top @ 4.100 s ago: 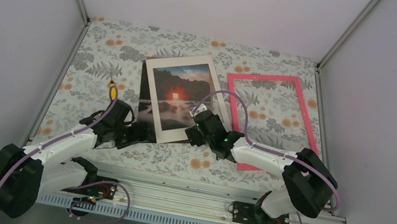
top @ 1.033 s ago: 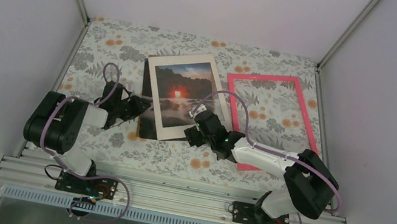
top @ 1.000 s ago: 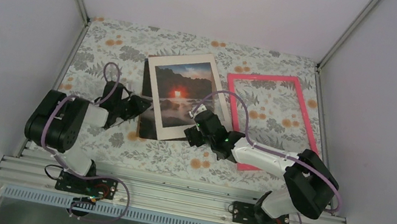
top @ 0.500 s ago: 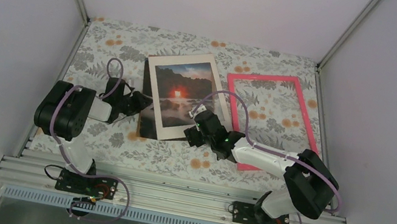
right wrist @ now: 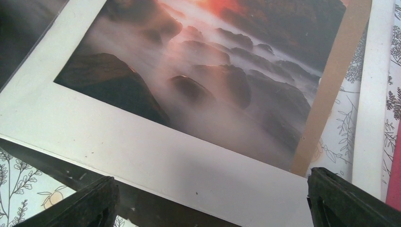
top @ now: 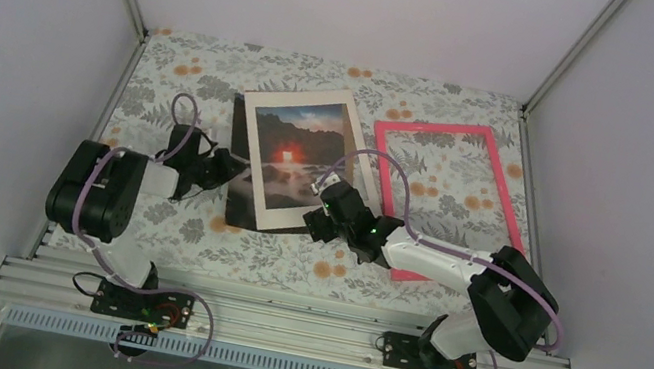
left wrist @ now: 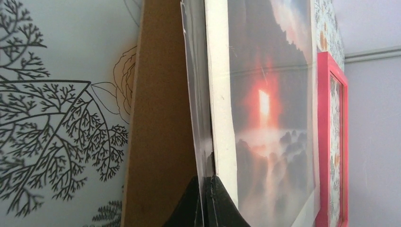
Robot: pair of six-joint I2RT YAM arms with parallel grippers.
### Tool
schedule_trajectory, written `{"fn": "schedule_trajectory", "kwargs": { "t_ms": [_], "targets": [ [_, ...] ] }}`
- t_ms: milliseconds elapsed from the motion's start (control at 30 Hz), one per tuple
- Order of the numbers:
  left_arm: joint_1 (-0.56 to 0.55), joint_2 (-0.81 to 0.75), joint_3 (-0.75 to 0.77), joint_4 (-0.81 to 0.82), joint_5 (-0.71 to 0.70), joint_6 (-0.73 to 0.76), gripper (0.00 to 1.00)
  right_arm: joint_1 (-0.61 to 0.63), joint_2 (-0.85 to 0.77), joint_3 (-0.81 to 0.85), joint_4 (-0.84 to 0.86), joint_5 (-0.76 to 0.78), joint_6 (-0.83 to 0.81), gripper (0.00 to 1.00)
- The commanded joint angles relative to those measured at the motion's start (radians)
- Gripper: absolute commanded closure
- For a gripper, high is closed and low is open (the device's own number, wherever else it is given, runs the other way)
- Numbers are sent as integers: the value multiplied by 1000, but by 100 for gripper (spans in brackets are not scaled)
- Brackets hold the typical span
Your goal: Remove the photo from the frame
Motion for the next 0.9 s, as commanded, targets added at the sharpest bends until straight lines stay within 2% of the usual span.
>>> {"fn": "schedule_trajectory", "kwargs": {
  "t_ms": [0, 267, 367, 600, 867],
  "targets": [
    [17, -97, 14, -149, -32, 92, 98, -9, -46, -17, -5, 8, 4, 10],
    [54, -230, -11, -308, -53, 128, 98, -9, -76, -26, -17, 10, 13, 11],
    [72, -280, 5, -414, -80, 149, 98, -9, -86, -24, -25, 15, 17, 10],
    [76, -412, 108, -685, -240, 218, 98, -11, -96, -23, -32, 18, 25, 10],
    [77, -486, 234, -900, -338, 300, 98, -10, -108, -19, -37, 20, 28, 10]
  ]
}}
